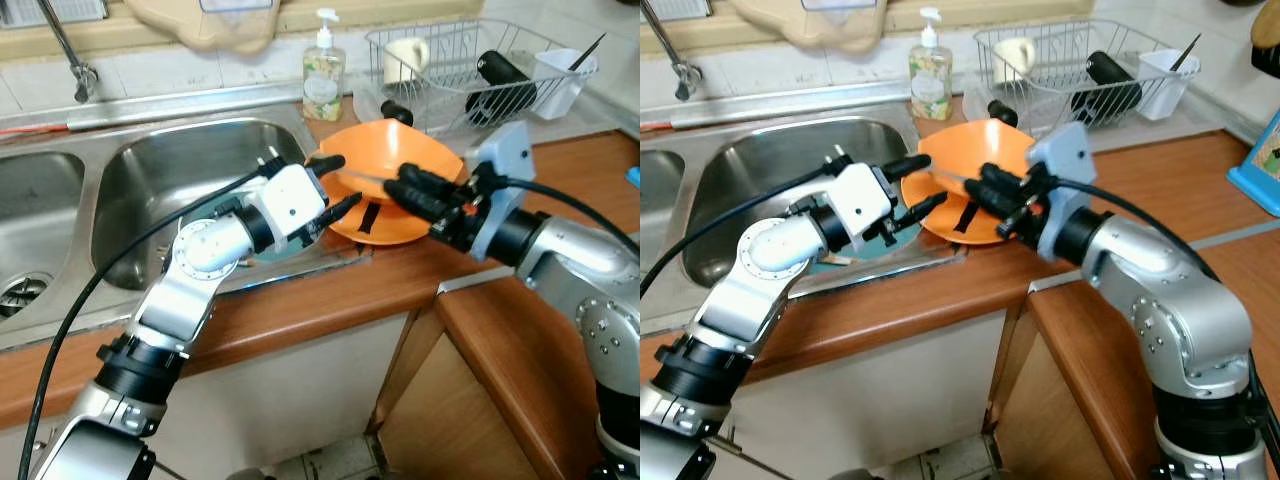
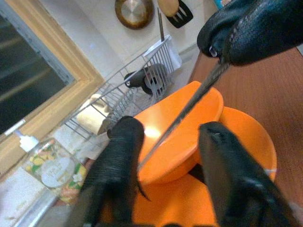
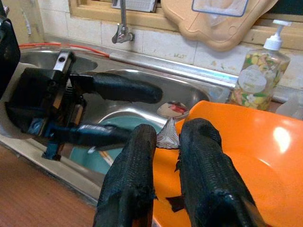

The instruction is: Kitchen organization

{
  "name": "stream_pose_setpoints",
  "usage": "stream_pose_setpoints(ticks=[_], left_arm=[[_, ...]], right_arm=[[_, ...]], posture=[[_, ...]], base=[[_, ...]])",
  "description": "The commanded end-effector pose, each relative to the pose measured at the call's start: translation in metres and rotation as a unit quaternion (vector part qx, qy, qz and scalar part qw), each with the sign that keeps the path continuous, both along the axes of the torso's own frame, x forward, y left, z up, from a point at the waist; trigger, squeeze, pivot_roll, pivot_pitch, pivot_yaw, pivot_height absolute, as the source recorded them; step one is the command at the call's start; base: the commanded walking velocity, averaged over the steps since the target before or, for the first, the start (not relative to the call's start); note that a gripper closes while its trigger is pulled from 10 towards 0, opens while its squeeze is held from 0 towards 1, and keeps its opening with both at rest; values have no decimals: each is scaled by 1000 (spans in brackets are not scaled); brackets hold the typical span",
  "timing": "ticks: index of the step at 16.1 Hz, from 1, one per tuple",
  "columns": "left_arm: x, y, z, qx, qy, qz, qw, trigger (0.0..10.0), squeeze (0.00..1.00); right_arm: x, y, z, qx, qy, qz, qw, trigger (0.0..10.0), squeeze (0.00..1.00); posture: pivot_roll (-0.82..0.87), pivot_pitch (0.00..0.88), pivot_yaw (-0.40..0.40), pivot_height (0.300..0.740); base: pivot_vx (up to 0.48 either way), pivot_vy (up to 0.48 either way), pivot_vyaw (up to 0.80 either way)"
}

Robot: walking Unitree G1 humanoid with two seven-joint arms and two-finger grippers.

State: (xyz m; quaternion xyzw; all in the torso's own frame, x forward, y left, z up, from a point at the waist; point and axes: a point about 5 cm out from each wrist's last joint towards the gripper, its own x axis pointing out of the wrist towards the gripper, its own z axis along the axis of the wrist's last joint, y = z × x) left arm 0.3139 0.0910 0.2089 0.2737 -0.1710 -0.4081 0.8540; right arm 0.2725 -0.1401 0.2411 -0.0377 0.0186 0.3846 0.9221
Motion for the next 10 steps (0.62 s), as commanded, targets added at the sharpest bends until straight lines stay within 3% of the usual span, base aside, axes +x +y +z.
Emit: stream_pose_setpoints(ticks=[1, 5, 8, 10], left_arm=[[3, -3, 2, 17, -16, -1, 1000, 3765, 0], [9, -2, 2, 48, -39, 1, 998, 2471, 0], [11, -3, 0, 72, -54, -3, 996, 431, 0], [12, -2, -1, 82, -60, -1, 995, 0, 0]], right_arm=[[-4, 6, 6, -1, -9, 15, 1000, 0, 0], [-8, 13, 6, -4, -7, 32, 999, 0, 0], [-10, 16, 6, -3, -5, 35, 999, 0, 0], [-10, 17, 7, -2, -5, 35, 999, 0, 0]], posture=[[-115, 0, 53, 740], [-113, 0, 59, 740], [-108, 0, 60, 740], [-106, 0, 60, 740]], base=[[0, 0, 0], [0, 0, 0], [0, 0, 0], [0, 0, 0]])
